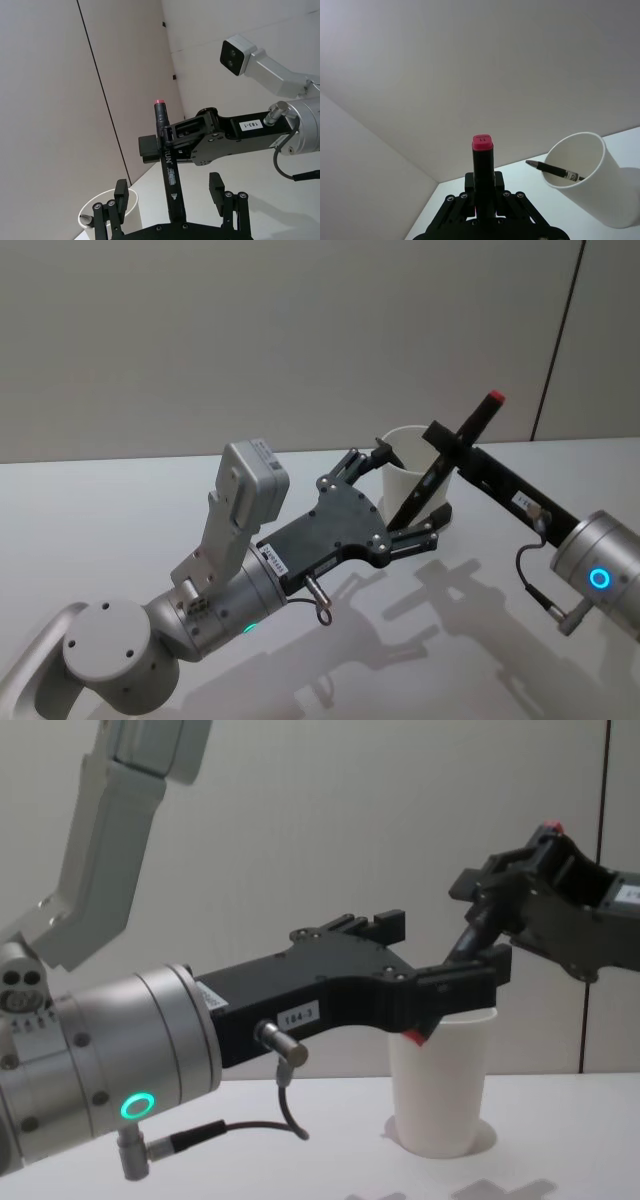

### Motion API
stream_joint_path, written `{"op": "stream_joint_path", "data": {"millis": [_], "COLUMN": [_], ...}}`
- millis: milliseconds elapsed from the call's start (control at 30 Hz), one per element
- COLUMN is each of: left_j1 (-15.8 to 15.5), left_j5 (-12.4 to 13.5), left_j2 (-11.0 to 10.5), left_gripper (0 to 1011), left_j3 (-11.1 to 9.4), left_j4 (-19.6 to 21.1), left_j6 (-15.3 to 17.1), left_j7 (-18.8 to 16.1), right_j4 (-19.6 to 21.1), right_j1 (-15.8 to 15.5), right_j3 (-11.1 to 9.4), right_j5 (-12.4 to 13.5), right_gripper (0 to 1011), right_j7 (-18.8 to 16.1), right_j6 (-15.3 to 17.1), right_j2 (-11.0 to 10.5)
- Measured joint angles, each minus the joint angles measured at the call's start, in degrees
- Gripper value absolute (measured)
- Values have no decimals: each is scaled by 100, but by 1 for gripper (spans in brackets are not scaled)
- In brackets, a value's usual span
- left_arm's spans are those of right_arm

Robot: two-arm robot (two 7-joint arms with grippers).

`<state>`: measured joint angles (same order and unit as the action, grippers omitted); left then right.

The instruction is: Place the pen into the pen holder.

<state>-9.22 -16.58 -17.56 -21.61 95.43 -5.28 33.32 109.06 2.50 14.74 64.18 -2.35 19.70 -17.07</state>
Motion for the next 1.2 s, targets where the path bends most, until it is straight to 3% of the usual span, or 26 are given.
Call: {"op": "stream_joint_path", "data": {"millis": [567, 1200], "left_j1": [0, 0], "left_j5": [1, 0], "left_j2": [0, 0], "left_gripper": [1001, 1001], "left_j3": [0, 0], "left_j4": [0, 0], "left_j6": [1, 1], "left_j7": [1, 1], "right_j4": [-333, -931], "right_j1": [362, 955], "right_j3": [-162, -230], "right_j5": [1, -250], "right_gripper": [207, 207], "right_j7": [232, 52], "right_j6": [-209, -258], "right_j2": [-38, 10]}}
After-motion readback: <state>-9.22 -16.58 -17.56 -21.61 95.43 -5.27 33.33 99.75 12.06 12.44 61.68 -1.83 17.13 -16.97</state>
